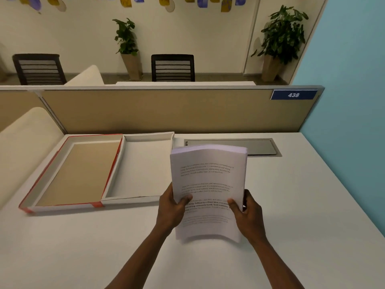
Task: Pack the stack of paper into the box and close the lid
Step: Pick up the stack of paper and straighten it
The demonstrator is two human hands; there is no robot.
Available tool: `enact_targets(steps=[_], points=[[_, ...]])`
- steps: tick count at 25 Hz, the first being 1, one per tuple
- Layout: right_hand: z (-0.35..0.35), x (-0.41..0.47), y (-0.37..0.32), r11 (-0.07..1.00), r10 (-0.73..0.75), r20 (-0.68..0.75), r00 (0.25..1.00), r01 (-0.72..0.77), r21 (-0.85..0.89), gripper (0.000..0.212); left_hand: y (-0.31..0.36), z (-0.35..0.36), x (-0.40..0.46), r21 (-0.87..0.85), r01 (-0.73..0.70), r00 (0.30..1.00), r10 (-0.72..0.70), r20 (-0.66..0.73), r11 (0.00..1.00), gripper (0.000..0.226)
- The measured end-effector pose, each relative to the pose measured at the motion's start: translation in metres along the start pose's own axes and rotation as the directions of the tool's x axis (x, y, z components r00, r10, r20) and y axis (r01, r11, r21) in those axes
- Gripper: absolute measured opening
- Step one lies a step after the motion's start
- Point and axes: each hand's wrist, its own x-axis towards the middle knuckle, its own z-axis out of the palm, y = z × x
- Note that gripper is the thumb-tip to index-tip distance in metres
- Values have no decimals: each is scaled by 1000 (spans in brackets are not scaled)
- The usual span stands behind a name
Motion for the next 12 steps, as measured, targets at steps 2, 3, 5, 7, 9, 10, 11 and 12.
enact_targets(steps=[2,3,5,7,9,10,11,12], points=[[15,-1,-9,1000,-13,63,998,13,0,21,-4,-21,-5,-21,37,998,-38,-42,999,41],[23,-4,-12,1000,-27,80,996,27,1,21,-7,-30,-8,-25,52,996,-53,-65,998,41],[39,-12,-17,999,-52,102,993,51,12,18,-12,-47,-15,-22,62,992,-64,-108,998,44],[55,-22,-20,998,-51,111,992,47,38,17,-19,-60,-22,-2,63,989,-62,-133,998,45],[65,-29,-21,997,-52,120,991,46,56,20,-25,-69,-26,16,41,992,-39,-123,999,45],[68,-31,-22,997,-62,125,990,55,57,22,-26,-72,-28,30,26,994,-22,-107,999,46],[70,-32,-22,997,-72,132,989,66,46,21,-27,-76,-28,48,11,996,-7,-87,999,48],[71,-33,-21,997,-80,143,986,78,18,20,-26,-80,-28,71,-8,998,12,-57,997,49]])
